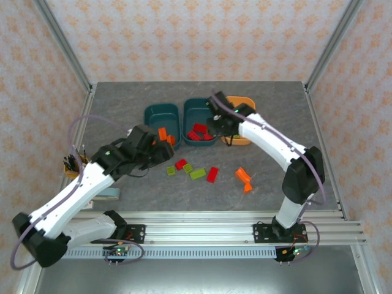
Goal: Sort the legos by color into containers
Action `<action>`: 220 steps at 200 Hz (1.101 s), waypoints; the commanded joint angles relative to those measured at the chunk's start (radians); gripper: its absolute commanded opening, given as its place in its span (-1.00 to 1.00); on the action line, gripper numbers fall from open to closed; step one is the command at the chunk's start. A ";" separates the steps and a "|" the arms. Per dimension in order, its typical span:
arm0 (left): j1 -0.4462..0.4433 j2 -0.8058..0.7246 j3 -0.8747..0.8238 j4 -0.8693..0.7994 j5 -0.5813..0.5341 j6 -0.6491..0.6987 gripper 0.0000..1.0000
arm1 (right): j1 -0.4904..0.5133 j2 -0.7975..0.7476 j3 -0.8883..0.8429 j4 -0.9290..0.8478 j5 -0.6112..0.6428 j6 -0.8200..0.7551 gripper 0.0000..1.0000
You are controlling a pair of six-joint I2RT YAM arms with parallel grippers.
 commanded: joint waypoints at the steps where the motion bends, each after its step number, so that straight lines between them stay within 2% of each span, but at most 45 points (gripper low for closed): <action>1: -0.028 0.102 0.077 0.149 0.056 0.044 0.47 | -0.107 0.058 -0.005 -0.093 -0.029 0.029 -0.36; 21: -0.039 0.211 0.141 0.191 0.081 0.052 0.47 | -0.183 0.138 0.038 -0.095 -0.049 0.023 -0.36; 61: -0.045 0.373 0.253 0.218 0.117 0.081 0.47 | -0.259 0.328 0.181 -0.137 -0.036 0.009 -0.36; 110: -0.051 0.472 0.321 0.211 0.121 0.095 0.47 | -0.277 0.475 0.294 -0.172 -0.028 -0.014 -0.31; 136: -0.053 0.481 0.323 0.199 0.113 0.099 0.47 | -0.277 0.486 0.304 -0.168 -0.020 -0.016 -0.17; 152: -0.053 0.480 0.319 0.193 0.110 0.102 0.47 | -0.277 0.480 0.311 -0.167 -0.019 -0.020 -0.15; 188: -0.054 0.460 0.297 0.196 0.105 0.099 0.46 | -0.277 0.478 0.349 -0.170 -0.017 -0.024 -0.27; 220: -0.056 0.449 0.291 0.190 0.104 0.101 0.46 | -0.277 0.506 0.390 -0.183 -0.013 -0.017 -0.47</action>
